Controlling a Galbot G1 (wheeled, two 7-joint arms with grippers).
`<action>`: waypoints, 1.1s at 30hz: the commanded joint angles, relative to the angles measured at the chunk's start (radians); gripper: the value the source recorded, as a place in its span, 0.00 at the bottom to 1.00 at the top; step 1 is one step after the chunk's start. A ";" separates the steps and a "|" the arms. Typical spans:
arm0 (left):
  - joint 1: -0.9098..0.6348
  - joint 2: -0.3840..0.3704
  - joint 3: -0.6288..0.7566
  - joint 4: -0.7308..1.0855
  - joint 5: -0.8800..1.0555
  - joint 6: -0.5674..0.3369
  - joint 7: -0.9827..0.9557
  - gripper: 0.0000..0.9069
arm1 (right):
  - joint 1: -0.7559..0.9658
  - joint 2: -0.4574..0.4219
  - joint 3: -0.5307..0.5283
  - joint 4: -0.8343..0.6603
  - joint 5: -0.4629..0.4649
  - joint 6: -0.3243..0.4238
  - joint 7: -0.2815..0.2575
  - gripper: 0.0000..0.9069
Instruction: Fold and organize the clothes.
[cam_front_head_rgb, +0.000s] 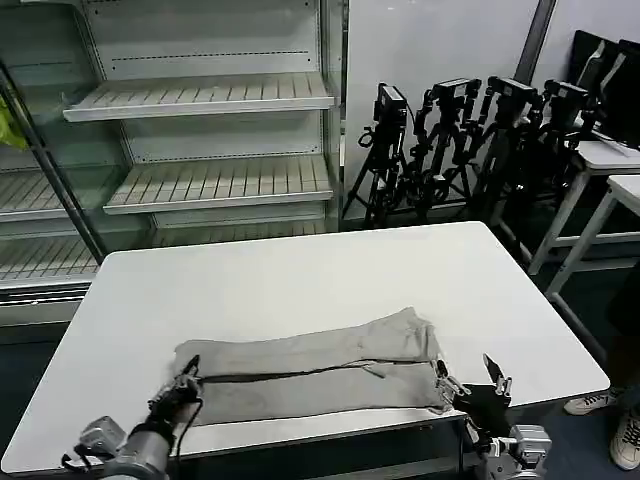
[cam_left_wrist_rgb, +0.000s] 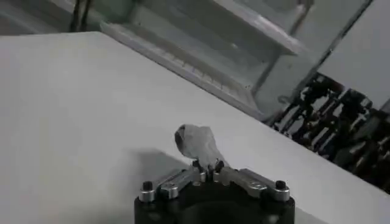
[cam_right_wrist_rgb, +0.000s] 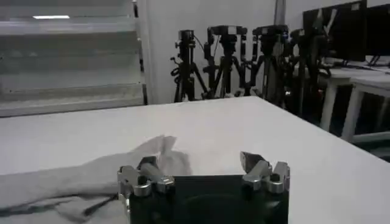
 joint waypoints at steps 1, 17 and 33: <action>-0.013 0.120 -0.301 0.097 -0.275 0.040 0.012 0.04 | 0.001 -0.002 0.004 -0.006 0.004 0.001 -0.001 1.00; -0.041 0.050 -0.192 -0.086 -0.528 0.085 -0.017 0.04 | -0.023 -0.003 0.009 -0.005 0.001 0.013 -0.002 1.00; -0.213 -0.077 0.227 -0.068 -0.272 0.053 -0.022 0.04 | -0.039 -0.007 0.013 -0.011 -0.007 0.027 -0.004 1.00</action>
